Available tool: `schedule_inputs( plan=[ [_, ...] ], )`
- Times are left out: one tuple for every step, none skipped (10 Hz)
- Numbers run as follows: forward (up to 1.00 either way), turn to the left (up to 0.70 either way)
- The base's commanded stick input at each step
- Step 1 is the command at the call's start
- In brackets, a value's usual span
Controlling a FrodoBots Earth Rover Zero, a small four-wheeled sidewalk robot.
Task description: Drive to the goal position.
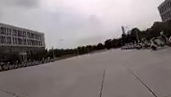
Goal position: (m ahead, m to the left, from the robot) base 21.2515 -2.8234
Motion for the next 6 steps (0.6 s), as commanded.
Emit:
schedule_inputs(
  plan=[
    [0.85,0.00],
    [0.85,0.00],
    [0.85,0.00],
    [0.85,0.00],
    [0.85,0.00],
    [0.85,0.00]
  ],
)
